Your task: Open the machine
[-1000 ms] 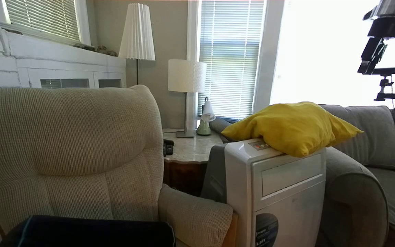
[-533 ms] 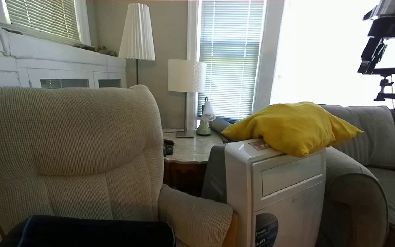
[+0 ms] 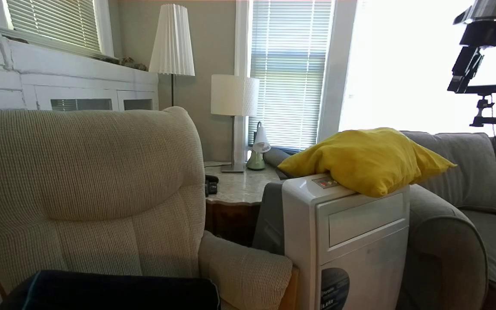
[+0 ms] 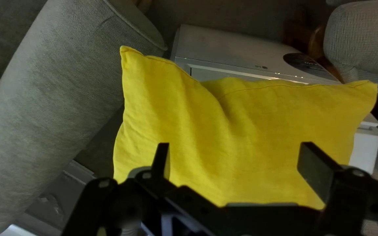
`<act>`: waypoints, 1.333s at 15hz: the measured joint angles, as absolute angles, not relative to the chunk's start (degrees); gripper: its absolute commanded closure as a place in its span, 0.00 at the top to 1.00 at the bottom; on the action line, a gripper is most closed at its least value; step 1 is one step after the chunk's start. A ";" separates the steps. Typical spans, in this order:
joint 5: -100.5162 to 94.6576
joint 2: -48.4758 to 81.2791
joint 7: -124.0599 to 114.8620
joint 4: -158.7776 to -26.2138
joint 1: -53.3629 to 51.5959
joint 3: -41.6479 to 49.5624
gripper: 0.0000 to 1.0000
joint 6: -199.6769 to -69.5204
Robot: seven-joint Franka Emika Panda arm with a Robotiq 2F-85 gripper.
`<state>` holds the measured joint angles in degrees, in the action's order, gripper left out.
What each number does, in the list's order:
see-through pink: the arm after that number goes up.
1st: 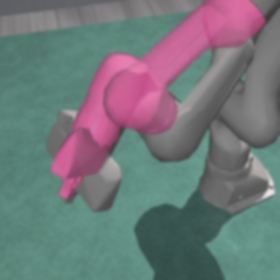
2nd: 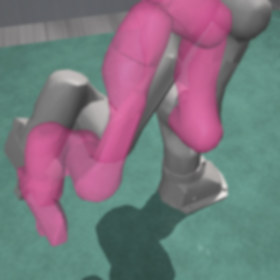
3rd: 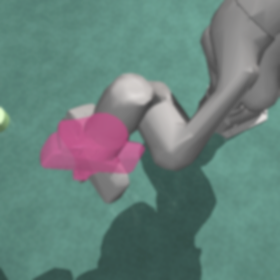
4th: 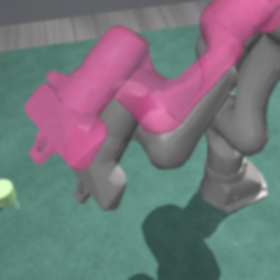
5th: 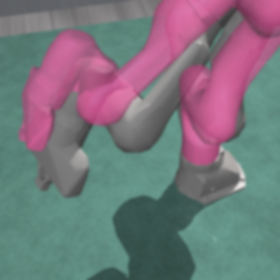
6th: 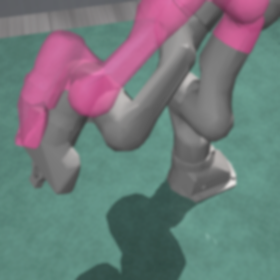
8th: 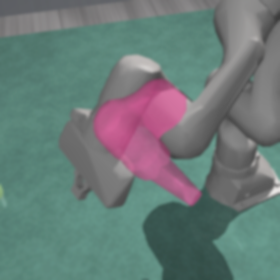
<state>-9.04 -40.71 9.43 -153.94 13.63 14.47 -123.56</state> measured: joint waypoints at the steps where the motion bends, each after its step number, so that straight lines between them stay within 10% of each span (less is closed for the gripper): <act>1: -8.75 -40.71 9.25 -153.98 13.02 13.72 1.00 -123.56; 20: 1.04 -35.83 17.39 -153.63 -10.04 5.71 1.00 -136.48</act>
<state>1.04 -35.83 17.39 -153.63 -10.04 5.71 -136.48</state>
